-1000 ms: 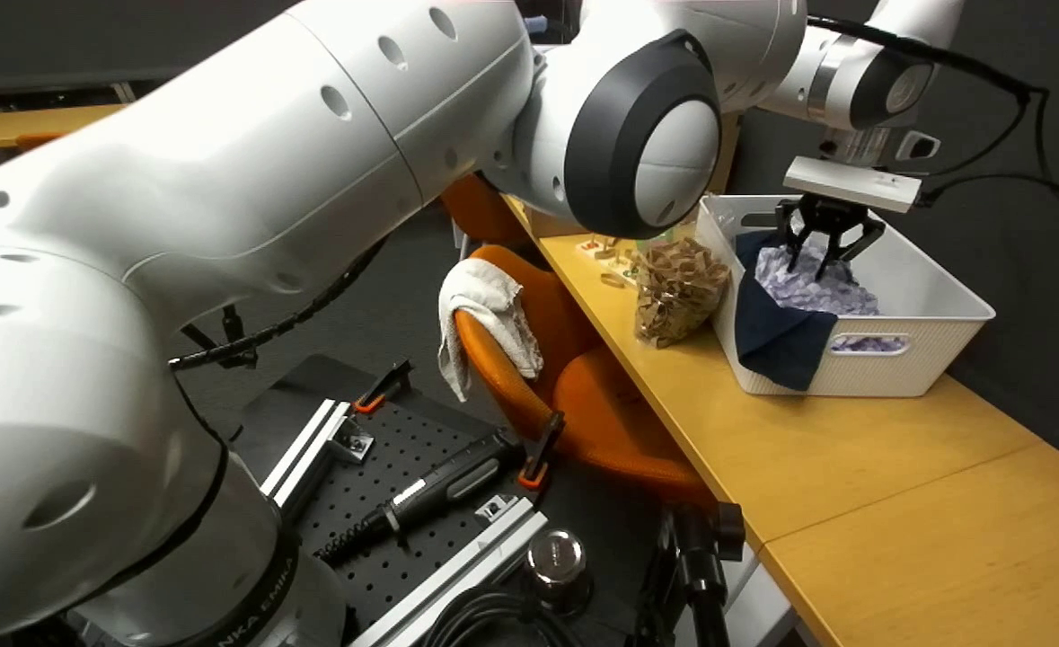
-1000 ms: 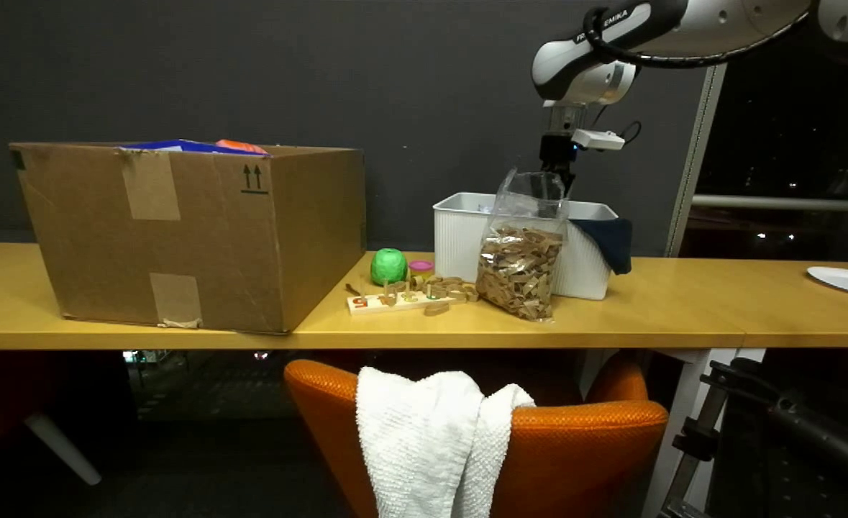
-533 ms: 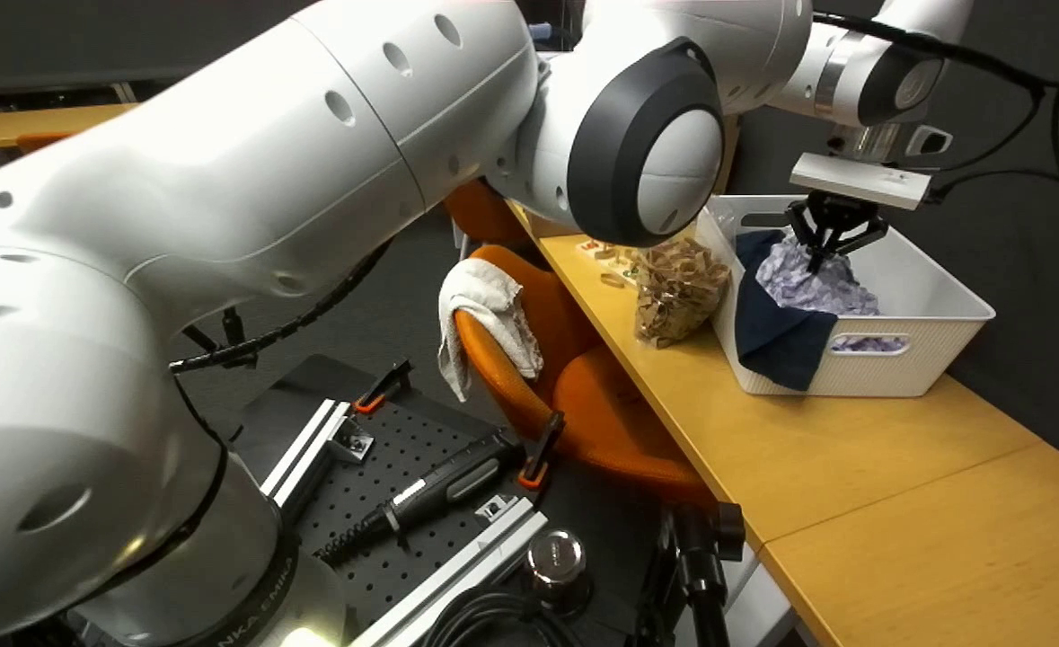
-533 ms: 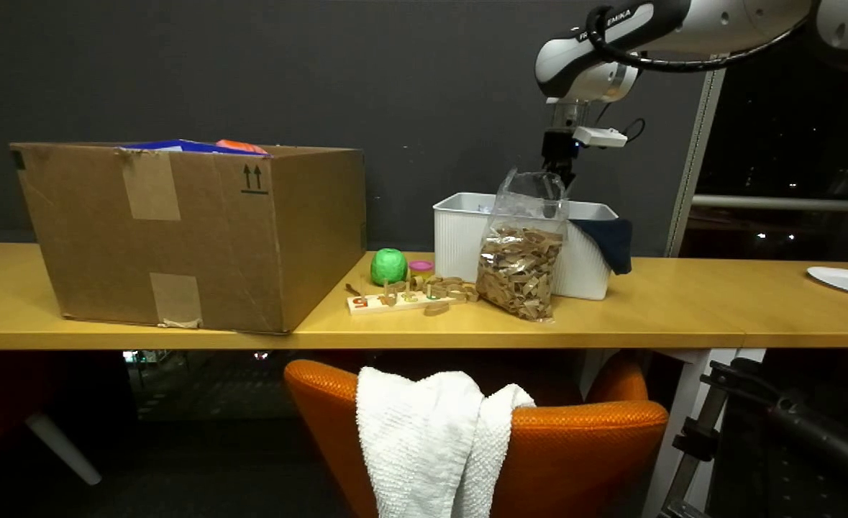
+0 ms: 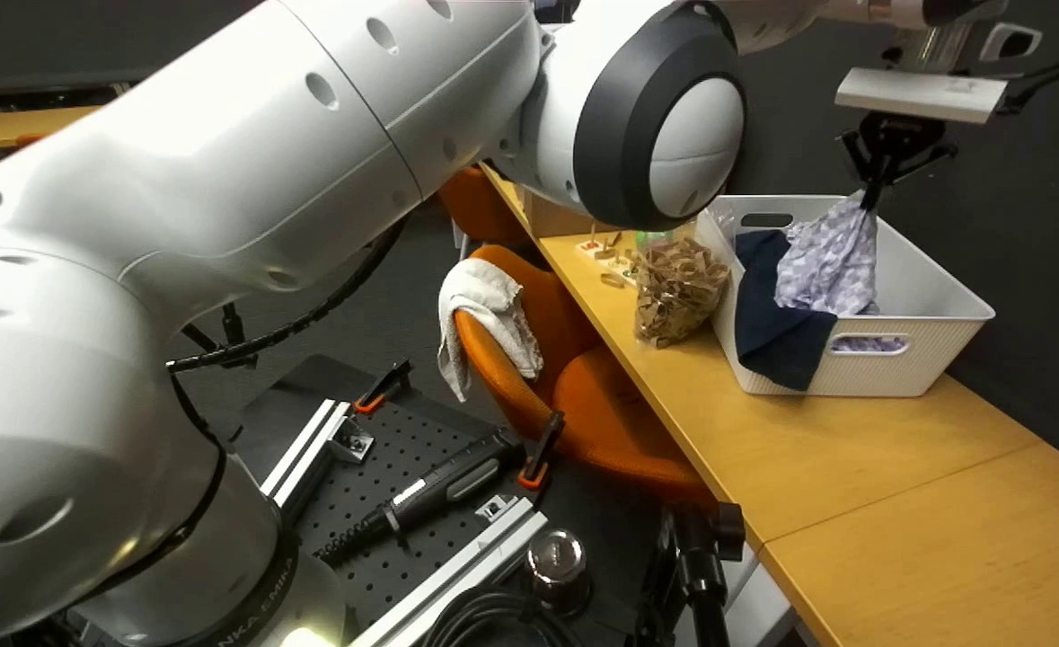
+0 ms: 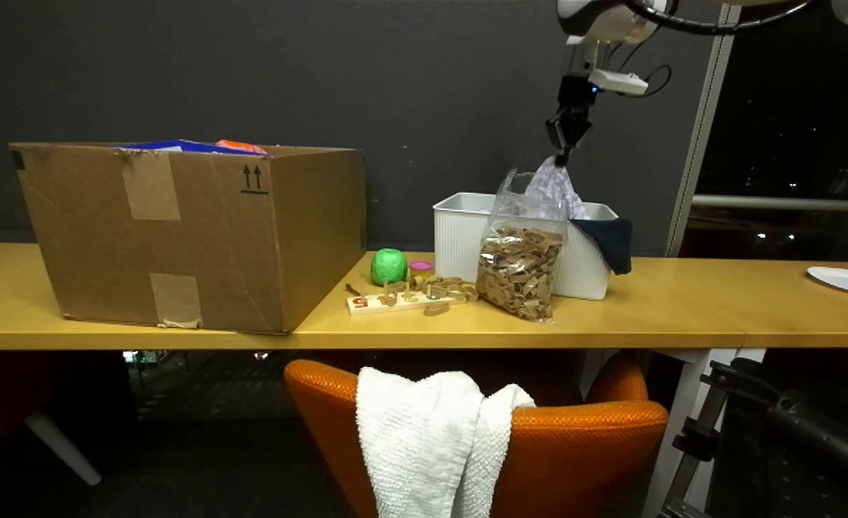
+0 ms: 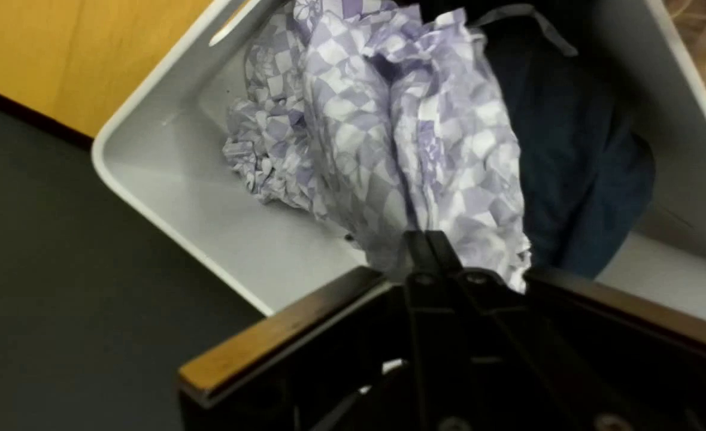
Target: Take the white towel and the other two pieces of clothing out of the basket and put it on the backrest of the chair
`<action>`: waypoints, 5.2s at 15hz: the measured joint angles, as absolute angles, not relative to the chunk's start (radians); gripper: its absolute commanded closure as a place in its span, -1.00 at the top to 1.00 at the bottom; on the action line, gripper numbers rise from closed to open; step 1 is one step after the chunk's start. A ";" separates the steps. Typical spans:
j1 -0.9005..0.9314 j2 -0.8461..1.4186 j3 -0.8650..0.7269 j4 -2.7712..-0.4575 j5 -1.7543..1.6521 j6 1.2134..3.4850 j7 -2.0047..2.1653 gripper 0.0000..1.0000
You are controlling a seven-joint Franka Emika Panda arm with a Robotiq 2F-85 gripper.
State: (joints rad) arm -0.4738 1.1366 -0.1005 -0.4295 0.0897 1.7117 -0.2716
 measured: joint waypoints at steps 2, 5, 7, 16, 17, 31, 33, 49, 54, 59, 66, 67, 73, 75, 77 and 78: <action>-0.478 1.086 -0.100 -0.404 0.090 1.677 -0.260 -0.99; -0.469 0.992 -0.093 -0.389 0.089 1.639 -0.251 -0.99; -0.448 0.926 -0.089 -0.383 0.088 1.617 -0.249 -0.99; -0.183 0.706 -0.085 -0.368 -0.024 1.591 -0.260 -0.99; -0.142 0.690 -0.085 -0.367 -0.042 1.591 -0.266 -0.99; 0.312 0.626 -0.090 -0.408 -0.259 1.499 -0.267 -0.99; 0.312 0.626 -0.103 -0.422 -0.295 1.457 -0.250 -0.99; 0.160 0.914 -0.091 -0.463 -0.297 1.337 -0.338 -0.99; 0.199 0.973 -0.037 -0.461 -0.256 1.249 -0.452 -0.99; 0.294 0.975 0.029 -0.455 -0.206 1.150 -0.535 -0.99; 0.414 0.972 0.088 -0.455 -0.165 1.089 -0.564 -0.05; 0.418 0.972 0.088 -0.455 -0.165 1.079 -0.564 0.12; 0.400 0.956 0.066 -0.451 -0.182 1.079 -0.532 0.97; 0.375 0.932 0.037 -0.447 -0.212 1.103 -0.508 1.00; 0.333 0.904 0.009 -0.440 -0.229 1.135 -0.488 1.00; 0.305 0.888 0.000 -0.439 -0.230 1.151 -0.475 1.00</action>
